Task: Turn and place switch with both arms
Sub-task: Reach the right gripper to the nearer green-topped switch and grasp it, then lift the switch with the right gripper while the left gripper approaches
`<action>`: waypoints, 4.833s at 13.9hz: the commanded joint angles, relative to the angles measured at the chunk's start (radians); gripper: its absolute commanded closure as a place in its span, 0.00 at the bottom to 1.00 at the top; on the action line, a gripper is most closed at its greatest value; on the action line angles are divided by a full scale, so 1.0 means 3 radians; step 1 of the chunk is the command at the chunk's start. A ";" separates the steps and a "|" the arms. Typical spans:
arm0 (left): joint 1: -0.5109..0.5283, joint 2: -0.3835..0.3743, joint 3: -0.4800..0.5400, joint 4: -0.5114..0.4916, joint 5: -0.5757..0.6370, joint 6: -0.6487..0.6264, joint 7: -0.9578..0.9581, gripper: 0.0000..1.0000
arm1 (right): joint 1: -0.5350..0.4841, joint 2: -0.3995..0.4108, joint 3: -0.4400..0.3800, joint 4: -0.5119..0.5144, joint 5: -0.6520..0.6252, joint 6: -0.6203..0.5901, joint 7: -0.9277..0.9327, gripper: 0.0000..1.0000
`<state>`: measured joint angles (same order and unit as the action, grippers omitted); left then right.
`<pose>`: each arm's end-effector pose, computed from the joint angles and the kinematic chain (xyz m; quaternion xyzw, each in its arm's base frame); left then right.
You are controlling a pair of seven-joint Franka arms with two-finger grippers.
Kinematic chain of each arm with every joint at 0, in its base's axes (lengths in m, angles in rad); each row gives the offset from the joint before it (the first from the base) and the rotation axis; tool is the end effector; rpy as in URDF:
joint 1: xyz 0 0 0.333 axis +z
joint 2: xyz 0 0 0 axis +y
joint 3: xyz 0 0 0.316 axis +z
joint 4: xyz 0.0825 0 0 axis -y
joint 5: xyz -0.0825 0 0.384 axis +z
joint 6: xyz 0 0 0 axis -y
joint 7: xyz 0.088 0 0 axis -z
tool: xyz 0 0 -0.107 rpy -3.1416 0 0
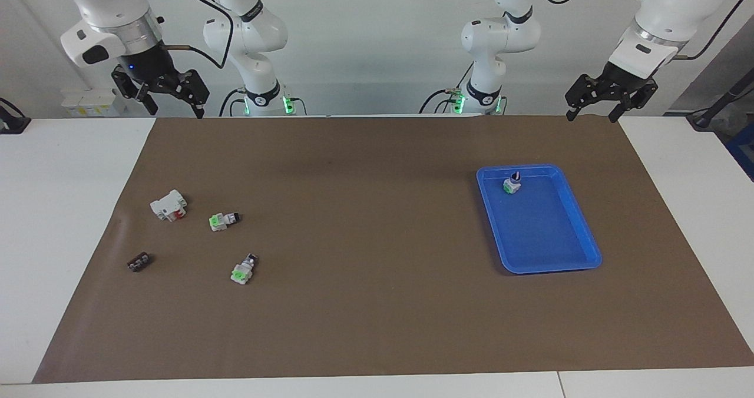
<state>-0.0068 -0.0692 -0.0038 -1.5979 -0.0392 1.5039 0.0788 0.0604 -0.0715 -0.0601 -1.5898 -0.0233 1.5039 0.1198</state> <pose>0.5259 -0.0101 0.6435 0.9987 -0.0457 -0.0117 0.0199 0.5253 -0.0037 0.6483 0.9981 -0.0603 -0.0067 0.0099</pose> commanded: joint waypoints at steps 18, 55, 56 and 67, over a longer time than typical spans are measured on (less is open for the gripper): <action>0.0013 -0.0091 -0.0008 -0.0094 0.0044 -0.0002 0.0018 0.00 | -0.0421 0.0509 -0.0004 -0.1981 0.0532 0.2405 0.2484 0.00; -0.0075 -0.0096 0.0018 -0.0068 -0.0603 -0.0161 -0.0342 0.00 | 0.0524 0.0658 0.0042 -0.0990 0.2689 0.1015 0.3849 1.00; -0.0085 -0.0101 0.0008 -0.0078 -0.0803 -0.0145 -0.0658 0.01 | 0.0616 0.0658 0.0037 -0.0924 0.2812 0.1026 0.3971 1.00; -0.0100 -0.0245 -0.0677 -0.0676 -0.2323 0.0881 -0.2645 0.39 | 0.1219 0.0550 0.0216 -0.0765 0.3381 0.1843 0.5220 1.00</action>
<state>-0.0341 -0.1093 -0.1853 -1.7457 -0.6819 1.6984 -0.6510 0.3898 0.0997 0.0010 -1.8067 0.9634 1.9988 1.6452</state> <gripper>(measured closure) 0.322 0.590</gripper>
